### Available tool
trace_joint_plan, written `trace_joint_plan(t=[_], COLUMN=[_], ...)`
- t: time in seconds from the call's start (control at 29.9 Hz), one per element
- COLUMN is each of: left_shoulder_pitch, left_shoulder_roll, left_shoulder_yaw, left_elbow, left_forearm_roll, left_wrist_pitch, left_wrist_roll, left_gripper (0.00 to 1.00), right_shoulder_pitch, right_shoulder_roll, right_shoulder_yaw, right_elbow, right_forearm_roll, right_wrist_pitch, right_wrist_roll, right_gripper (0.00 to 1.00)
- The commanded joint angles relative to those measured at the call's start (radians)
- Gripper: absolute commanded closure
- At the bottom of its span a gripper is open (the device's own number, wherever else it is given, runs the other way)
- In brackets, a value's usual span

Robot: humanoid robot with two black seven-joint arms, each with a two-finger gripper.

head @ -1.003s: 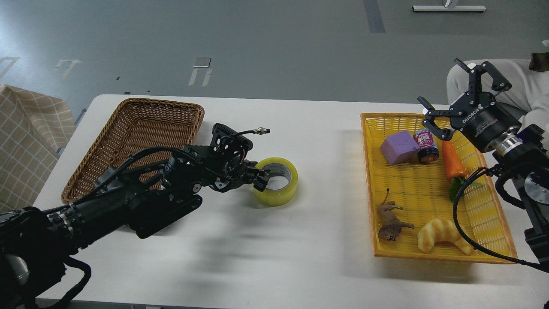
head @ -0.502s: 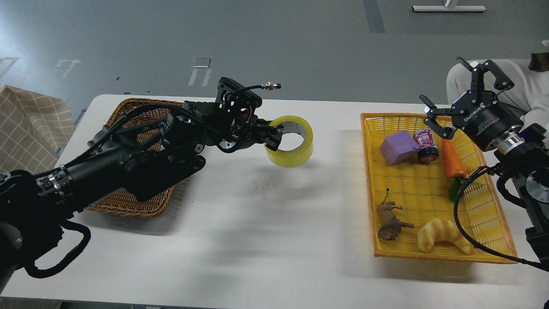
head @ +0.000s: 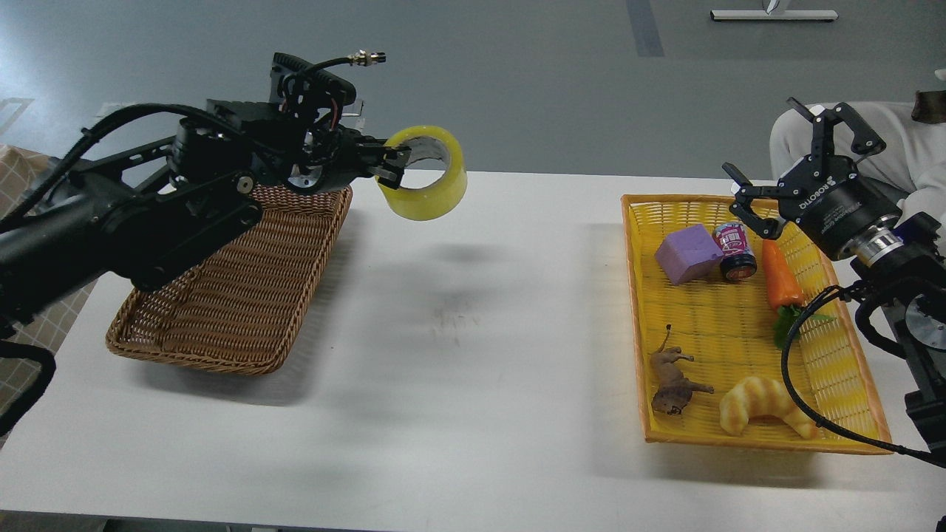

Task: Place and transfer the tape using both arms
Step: 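Carry the tape roll with the left gripper into the wicker basket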

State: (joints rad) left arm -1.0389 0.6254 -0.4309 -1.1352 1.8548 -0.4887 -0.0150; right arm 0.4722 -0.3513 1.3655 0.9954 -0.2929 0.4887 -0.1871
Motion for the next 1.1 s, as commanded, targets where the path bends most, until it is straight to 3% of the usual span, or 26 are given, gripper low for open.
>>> trace_joint_plan(t=[0.0,0.54,0.84,1.07], left_shoulder_pitch=[0.005,0.195,0.345,0.372], left_shoulder_roll=[0.071,0.263,0.274,0.263], left_shoulder_yaw=[0.001,0.004,0.004,0.004], left_elbow=[0.0,0.0,0.015,0.045], left_forearm_roll=[-0.012,-0.014,-0.016,-0.017], left_wrist_pitch=[0.0,0.0,0.076,0.107], left_wrist_roll=[-0.014,-0.051,-0.06,-0.06], left_gripper=[1.0,1.0,1.0,1.0], right_shoulder_pitch=[0.0,0.0,0.0,0.0], right_shoulder_roll=[0.0,0.005,0.011,0.011], right_shoulder_yaw=[0.0,0.004,0.004,0.004], right_elbow=[0.0,0.0,0.0,0.0], right_forearm_roll=[0.0,0.0,0.0,0.0], right_wrist_pitch=[0.0,0.0,0.0,0.0], right_wrist_roll=[0.0,0.0,0.0,0.0], right_gripper=[0.0,0.0,0.0,0.0])
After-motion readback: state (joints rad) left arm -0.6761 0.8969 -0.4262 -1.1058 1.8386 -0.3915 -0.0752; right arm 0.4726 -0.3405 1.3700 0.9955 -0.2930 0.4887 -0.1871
